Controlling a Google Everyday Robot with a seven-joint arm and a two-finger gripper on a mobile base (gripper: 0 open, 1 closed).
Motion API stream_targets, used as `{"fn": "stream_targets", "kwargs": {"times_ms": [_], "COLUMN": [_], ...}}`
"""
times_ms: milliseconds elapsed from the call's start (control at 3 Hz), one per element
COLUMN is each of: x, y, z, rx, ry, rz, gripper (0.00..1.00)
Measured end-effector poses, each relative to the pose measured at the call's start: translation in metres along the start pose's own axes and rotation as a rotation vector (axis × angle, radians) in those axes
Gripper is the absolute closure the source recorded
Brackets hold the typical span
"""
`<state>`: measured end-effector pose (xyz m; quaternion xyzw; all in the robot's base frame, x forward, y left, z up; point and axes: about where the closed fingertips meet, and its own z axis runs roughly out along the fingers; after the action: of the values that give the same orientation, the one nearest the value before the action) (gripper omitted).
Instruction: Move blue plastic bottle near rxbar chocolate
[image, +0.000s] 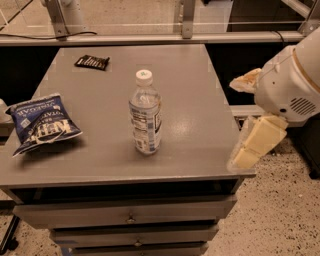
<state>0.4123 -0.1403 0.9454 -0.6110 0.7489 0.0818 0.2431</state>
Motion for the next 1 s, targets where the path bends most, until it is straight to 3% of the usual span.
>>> {"fn": "stream_targets", "kwargs": {"times_ms": [333,667,1000], "x": [0.001,-0.007,-0.038], "y": [0.0,-0.011,-0.025], "z": [-0.001,0.005,0.025], "rx": [0.001,0.018,0.026], "ry": [0.005,-0.099,-0.278], "rz": [-0.001,0.003,-0.029], "gripper": [0.0,0.0,0.0]}}
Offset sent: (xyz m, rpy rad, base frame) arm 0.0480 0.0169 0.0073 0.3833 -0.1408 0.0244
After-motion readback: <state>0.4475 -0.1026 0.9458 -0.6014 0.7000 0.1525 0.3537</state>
